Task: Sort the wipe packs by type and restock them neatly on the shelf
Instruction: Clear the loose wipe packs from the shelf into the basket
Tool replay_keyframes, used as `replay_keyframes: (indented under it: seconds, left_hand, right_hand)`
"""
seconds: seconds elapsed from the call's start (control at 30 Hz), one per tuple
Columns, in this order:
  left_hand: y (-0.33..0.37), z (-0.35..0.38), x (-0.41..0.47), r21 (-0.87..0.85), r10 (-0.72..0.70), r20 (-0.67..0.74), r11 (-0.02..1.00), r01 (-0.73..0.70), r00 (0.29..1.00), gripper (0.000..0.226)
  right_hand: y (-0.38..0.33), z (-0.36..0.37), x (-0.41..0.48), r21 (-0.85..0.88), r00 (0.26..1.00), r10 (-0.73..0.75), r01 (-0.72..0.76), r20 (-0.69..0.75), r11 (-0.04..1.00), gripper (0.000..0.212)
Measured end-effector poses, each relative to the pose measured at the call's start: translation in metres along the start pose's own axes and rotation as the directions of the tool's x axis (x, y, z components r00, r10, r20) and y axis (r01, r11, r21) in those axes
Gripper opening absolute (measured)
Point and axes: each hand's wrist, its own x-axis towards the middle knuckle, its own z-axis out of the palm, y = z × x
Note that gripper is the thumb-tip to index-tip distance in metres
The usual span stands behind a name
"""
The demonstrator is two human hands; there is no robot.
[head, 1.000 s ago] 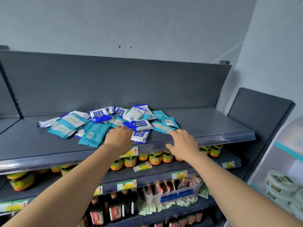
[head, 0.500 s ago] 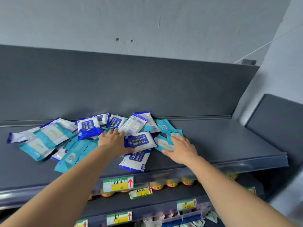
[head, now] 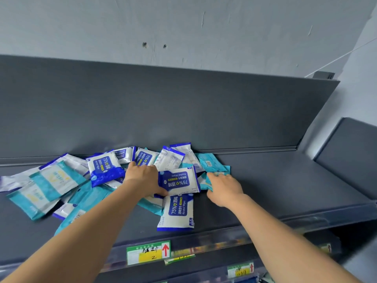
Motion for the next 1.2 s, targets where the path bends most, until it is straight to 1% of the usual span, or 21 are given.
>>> replay_keyframes:
  seconds: [0.1,0.2,0.27,0.37,0.47,0.6,0.73,0.93,1.03,1.2]
  left_hand:
    - [-0.001,0.003,-0.001,-0.201,0.013,0.028,0.980,-0.007,1.000,0.054]
    - [-0.006,0.002,-0.005,-0.351,0.018,-0.057,0.936,-0.037,0.998,0.039]
    - [-0.006,-0.003,-0.010,-0.456,-0.030,-0.148,0.889,-0.041,0.989,0.037]
    - [-0.004,-0.015,-0.021,-0.603,-0.173,-0.263,0.797,-0.022,0.949,0.036]
    - [0.000,-0.029,-0.033,-0.689,-0.260,-0.351,0.722,-0.060,0.899,0.027]
    - [0.013,-0.034,-0.051,-0.724,-0.289,-0.429,0.676,-0.135,0.856,0.019]
    - [0.027,-0.032,-0.071,-0.721,-0.231,-0.480,0.654,-0.229,0.846,0.025]
    - [0.046,-0.033,-0.107,-0.689,-0.064,-0.538,0.608,-0.395,0.841,0.022]
    - [0.052,-0.029,-0.128,-0.691,0.011,-0.541,0.563,-0.453,0.841,0.027]
    - [0.067,-0.012,-0.173,-0.676,0.202,-0.523,0.493,-0.548,0.828,0.030]
  right_hand:
    - [0.000,0.001,-0.003,0.030,0.998,0.013,-0.011,-0.069,0.999,0.041]
    - [0.000,-0.001,-0.008,0.076,0.984,0.051,-0.038,-0.170,0.996,0.045]
    - [0.001,-0.006,-0.014,0.143,0.967,0.101,-0.068,-0.234,0.987,0.049]
    - [0.002,-0.015,-0.024,0.296,0.936,0.184,-0.092,-0.300,0.951,0.053]
    - [0.002,-0.022,-0.038,0.432,0.897,0.207,-0.021,-0.390,0.902,0.052]
    - [-0.001,-0.032,-0.058,0.541,0.850,0.209,0.102,-0.484,0.835,0.048]
    - [-0.007,-0.042,-0.083,0.551,0.824,0.219,0.131,-0.523,0.824,0.047]
    - [-0.016,-0.044,-0.131,0.562,0.773,0.306,0.079,-0.556,0.823,0.046]
    - [-0.021,-0.040,-0.165,0.555,0.738,0.362,0.020,-0.569,0.831,0.045]
    - [-0.033,-0.027,-0.238,0.563,0.696,0.484,-0.138,-0.531,0.815,0.047]
